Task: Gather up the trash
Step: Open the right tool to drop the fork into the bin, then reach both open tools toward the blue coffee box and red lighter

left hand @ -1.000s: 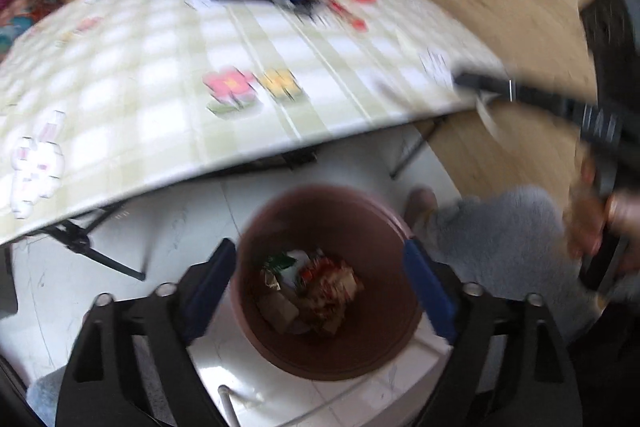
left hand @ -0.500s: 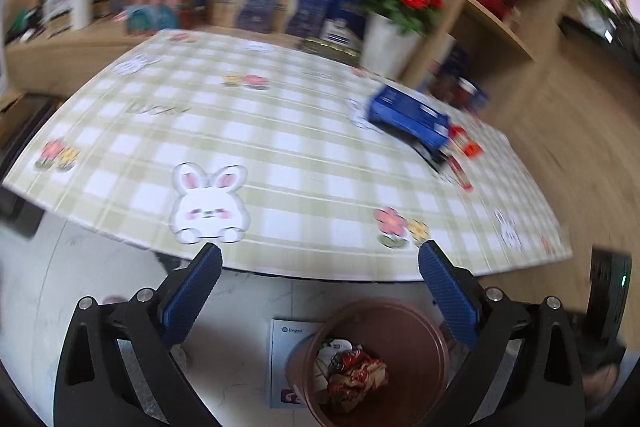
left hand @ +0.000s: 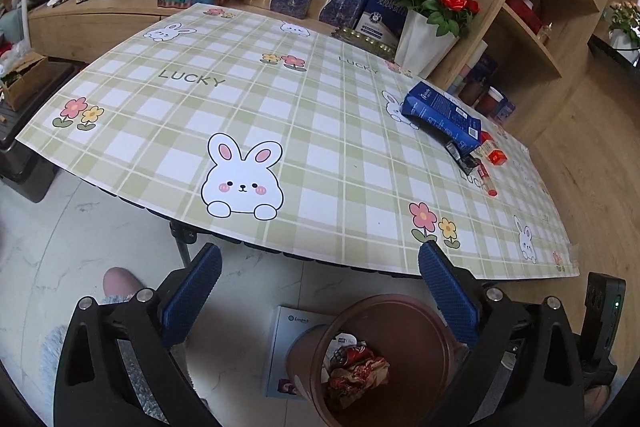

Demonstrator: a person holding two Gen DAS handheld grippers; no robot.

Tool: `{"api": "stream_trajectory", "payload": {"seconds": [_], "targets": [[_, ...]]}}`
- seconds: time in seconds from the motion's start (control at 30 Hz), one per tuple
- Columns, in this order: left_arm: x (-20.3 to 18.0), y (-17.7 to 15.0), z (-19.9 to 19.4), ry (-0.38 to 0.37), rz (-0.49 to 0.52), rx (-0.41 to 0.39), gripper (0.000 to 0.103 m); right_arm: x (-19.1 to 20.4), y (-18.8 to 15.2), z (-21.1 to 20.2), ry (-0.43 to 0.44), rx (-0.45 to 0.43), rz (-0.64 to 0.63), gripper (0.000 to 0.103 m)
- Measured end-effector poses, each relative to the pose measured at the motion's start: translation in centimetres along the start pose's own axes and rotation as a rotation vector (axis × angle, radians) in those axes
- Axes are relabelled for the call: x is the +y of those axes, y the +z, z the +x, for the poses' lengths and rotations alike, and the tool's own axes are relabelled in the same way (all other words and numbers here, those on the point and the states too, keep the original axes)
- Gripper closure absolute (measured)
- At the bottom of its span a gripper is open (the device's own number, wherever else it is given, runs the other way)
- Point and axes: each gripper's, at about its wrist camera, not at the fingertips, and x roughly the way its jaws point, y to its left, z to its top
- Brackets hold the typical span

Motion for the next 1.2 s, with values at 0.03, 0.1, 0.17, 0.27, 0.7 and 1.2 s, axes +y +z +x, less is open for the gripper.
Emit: {"api": "stream_trajectory", "payload": {"seconds": [0.03, 0.1, 0.17, 0.27, 0.7, 1.2], "targets": [[-0.1, -0.1, 0.1, 0.001, 0.002, 0.003, 0.007, 0.0, 0.0, 0.0, 0.001, 0.001, 0.0, 0.084], [-0.1, -0.3, 0.2, 0.002, 0.003, 0.01, 0.007, 0.0, 0.1, 0.0, 0.002, -0.001, -0.003, 0.078], [-0.3, -0.4, 0.2, 0.0, 0.007, 0.01, 0.007, 0.0, 0.1, -0.2, 0.001, -0.014, -0.006, 0.069], [-0.5, -0.3, 0.1, -0.004, 0.018, 0.0, 0.007, -0.1, 0.3, -0.9, -0.018, -0.063, -0.004, 0.04], [-0.8, -0.2, -0.2, -0.008, 0.046, -0.031, 0.007, -1.4, 1.7, -4.4, -0.066, -0.295, 0.018, 0.006], [-3.0, 1.7, 1.2, -0.038, 0.132, -0.014, 0.007, -6.3, 5.0, -6.9, -0.12, -0.424, 0.042, 0.006]]}}
